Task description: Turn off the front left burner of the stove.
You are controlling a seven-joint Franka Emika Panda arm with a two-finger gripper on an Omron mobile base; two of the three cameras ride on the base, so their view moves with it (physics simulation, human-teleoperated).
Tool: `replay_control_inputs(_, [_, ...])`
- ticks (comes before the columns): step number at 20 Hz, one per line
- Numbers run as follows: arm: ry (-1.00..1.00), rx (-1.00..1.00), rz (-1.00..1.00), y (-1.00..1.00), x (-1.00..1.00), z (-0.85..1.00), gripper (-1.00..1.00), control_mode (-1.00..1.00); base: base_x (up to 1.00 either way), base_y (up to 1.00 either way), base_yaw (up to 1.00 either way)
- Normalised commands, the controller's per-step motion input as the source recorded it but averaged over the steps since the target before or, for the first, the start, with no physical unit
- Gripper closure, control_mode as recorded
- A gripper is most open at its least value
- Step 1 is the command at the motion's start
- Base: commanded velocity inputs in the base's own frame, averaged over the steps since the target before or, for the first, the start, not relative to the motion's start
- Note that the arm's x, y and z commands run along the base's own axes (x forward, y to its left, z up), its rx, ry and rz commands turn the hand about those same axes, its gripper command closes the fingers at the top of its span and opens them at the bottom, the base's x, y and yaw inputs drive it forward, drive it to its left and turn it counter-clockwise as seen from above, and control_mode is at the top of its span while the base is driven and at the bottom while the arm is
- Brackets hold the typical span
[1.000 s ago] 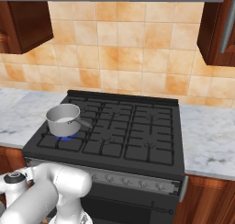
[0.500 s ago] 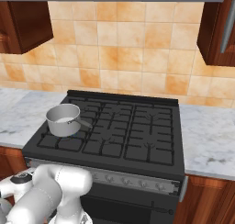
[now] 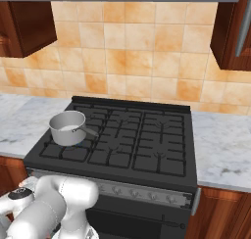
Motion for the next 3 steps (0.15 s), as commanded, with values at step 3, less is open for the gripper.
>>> replay_control_inputs(3, [-0.04,0.28,-0.13,-0.22,0.17,0.20,1.00,-1.00,0.00,0.00,0.00])
